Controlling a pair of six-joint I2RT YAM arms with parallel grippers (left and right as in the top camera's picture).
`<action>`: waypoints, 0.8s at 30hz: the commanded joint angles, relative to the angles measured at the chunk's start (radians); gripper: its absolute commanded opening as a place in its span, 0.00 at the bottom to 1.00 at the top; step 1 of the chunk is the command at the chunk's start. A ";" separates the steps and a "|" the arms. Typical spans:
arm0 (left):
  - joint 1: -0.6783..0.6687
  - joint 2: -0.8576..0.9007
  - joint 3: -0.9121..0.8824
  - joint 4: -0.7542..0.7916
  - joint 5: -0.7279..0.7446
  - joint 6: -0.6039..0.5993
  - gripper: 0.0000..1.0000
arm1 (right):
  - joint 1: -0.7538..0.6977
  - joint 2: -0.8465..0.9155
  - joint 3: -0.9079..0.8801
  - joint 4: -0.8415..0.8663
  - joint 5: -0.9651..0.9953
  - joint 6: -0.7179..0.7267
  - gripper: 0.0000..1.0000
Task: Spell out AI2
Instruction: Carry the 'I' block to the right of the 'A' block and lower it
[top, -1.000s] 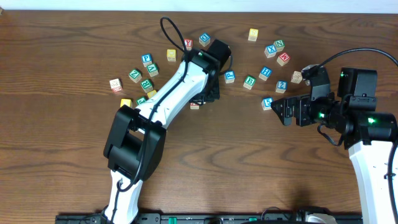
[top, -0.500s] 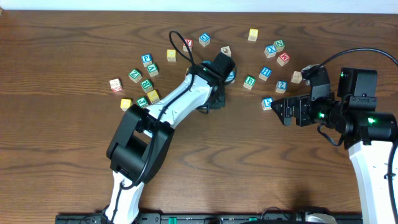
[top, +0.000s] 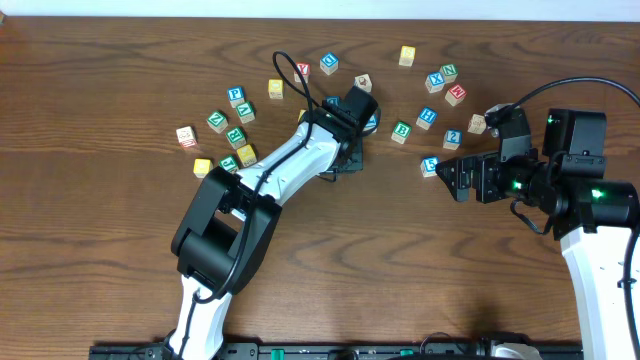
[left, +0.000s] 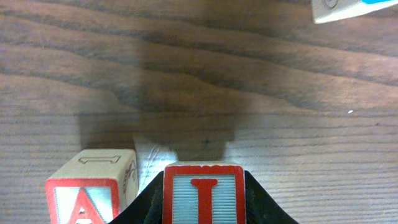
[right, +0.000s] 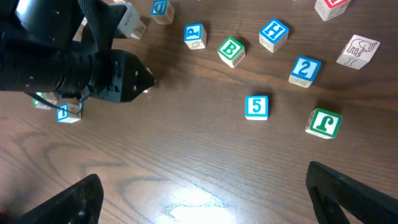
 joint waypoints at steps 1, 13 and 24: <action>0.002 -0.008 -0.024 0.008 -0.025 0.015 0.28 | -0.004 -0.001 0.020 -0.001 -0.013 -0.011 0.99; 0.002 -0.002 -0.067 0.047 -0.039 0.011 0.29 | -0.004 -0.001 0.020 -0.001 -0.013 -0.011 0.99; 0.002 -0.003 -0.067 0.047 -0.005 0.011 0.47 | -0.004 -0.001 0.020 -0.001 -0.013 -0.011 0.99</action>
